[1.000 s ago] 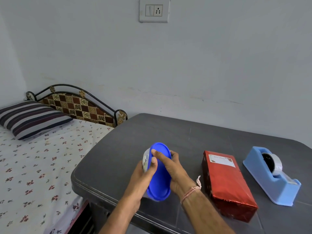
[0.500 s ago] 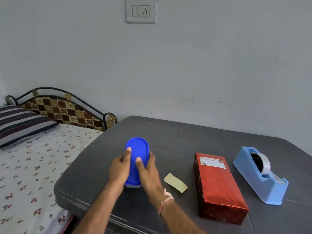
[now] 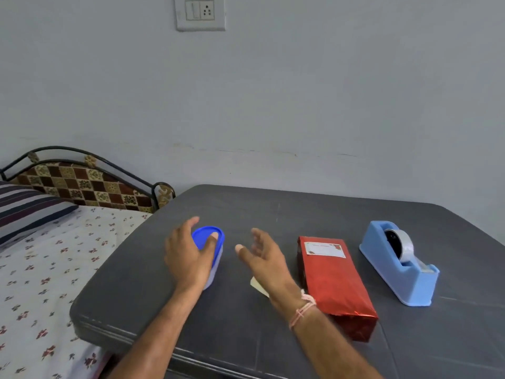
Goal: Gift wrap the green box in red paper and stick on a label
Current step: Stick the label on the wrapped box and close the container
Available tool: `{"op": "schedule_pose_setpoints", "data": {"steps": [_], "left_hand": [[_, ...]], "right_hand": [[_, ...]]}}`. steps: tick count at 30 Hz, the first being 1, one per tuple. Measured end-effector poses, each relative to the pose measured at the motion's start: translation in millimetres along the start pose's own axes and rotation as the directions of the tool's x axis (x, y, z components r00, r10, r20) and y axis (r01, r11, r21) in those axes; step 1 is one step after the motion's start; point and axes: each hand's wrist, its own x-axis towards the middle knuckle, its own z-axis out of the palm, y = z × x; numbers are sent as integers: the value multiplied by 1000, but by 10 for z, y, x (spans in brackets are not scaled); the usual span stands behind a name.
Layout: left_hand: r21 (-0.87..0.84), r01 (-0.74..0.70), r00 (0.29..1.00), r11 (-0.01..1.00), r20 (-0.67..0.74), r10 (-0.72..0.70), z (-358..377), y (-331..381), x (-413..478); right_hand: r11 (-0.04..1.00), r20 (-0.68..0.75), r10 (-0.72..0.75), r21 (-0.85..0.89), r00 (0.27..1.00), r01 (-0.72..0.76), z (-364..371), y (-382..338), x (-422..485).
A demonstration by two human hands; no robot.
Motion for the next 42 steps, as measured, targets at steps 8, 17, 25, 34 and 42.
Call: {"op": "schedule_pose_setpoints", "data": {"steps": [8,17,25,34,42], "left_hand": [[-306,93,826,947,556,98,795,970,-913],[-178,-74,721,981,670,176,1182,1065,-1394],[-207,-88,695,974,688,209,1243,1031,-1317],[-226,-72,678,972,704,214,1448,1099,-1239],[-265,-2,667,964,718,198,1387,1173,-1293]], "right_hand": [[818,-495,-365,-575,788,18,-1726,58,-434],[911,-662,53,-274,747,-307,-2792,521,-642],[888,-770,15,-283,638,-362,-2881,587,-734],[868,-919,-8,-202,394,-453,-3291,601,-1170],[774,-786,-416,-570,458,-275,-2912,623,-1057]]}}
